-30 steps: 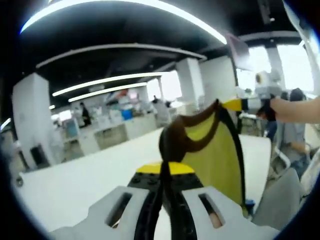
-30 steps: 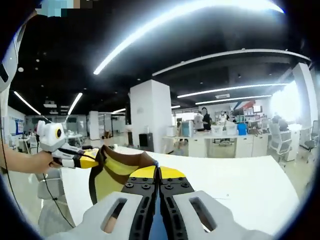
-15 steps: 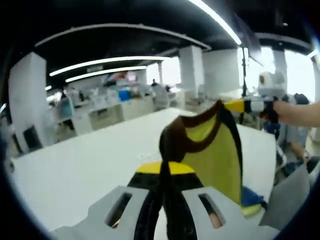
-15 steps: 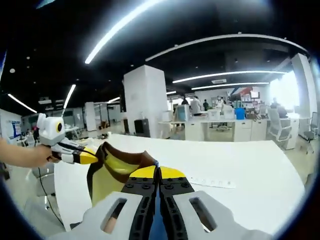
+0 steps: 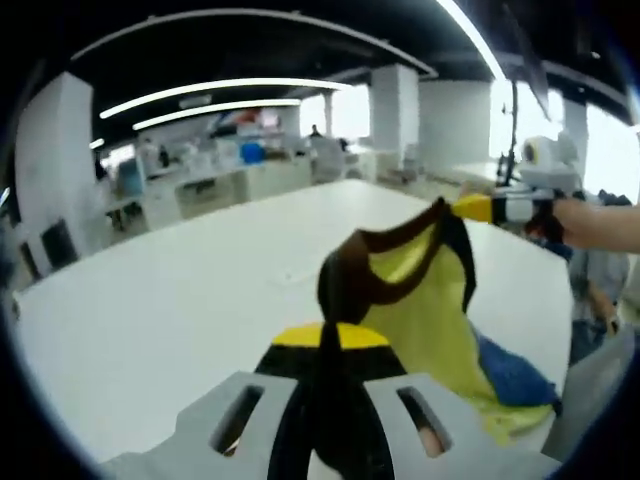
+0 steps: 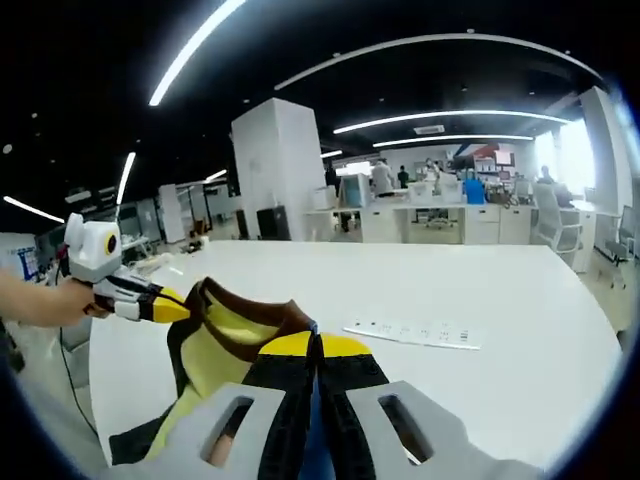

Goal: Fold the garment on the visible template until the final outline fits inside the template.

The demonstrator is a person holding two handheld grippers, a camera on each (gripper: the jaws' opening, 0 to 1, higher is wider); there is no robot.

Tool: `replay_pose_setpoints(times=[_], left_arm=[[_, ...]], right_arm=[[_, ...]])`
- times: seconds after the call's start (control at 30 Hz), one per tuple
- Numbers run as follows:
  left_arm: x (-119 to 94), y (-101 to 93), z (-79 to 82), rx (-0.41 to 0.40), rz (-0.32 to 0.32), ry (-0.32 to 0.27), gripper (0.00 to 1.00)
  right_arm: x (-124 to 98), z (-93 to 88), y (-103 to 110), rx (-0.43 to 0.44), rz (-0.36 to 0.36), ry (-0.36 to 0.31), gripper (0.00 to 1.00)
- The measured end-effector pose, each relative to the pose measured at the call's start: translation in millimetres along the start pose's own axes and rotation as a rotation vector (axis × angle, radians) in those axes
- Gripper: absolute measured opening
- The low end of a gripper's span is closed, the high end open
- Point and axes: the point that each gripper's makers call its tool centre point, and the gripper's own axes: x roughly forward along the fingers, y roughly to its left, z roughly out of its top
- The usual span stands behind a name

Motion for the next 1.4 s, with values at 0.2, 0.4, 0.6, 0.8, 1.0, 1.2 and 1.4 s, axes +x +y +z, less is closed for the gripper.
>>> replay_pose_setpoints(times=[0.2,0.4,0.6,0.8,1.0,1.2,1.4], left_arm=[[24,14.1,-14.0,-0.017,0.009,0.036,0.00],[45,22.7,-28.5,-0.029,0.011,0.070,0.00],[69,30.4,-43.1,-0.039,0.013,0.111,0.00],[85,33.6,-57.1,-0.055,0.018,0.143,0.00],[94,39.2,-68.3,-0.072,0.021,0.172,0.00],[105,44.3,-80.7,-0.106,0.029,0.191,0.00],[105,62.8,-89.0,-0.141,0.154,0.215,0.31]], right_arm=[[20,-16.2,-10,0.005,-0.006,0.035,0.01],[38,-35.4,-26,0.014,-0.017,0.078,0.01],[52,-52.7,-33,0.024,-0.031,0.121,0.01],[65,-67.1,-40,0.035,-0.045,0.149,0.01],[76,-79.2,-42,0.038,-0.048,0.175,0.01],[85,-92.0,-44,0.046,-0.052,0.202,0.01],[92,-89.4,-54,-0.052,-0.092,0.156,0.34]])
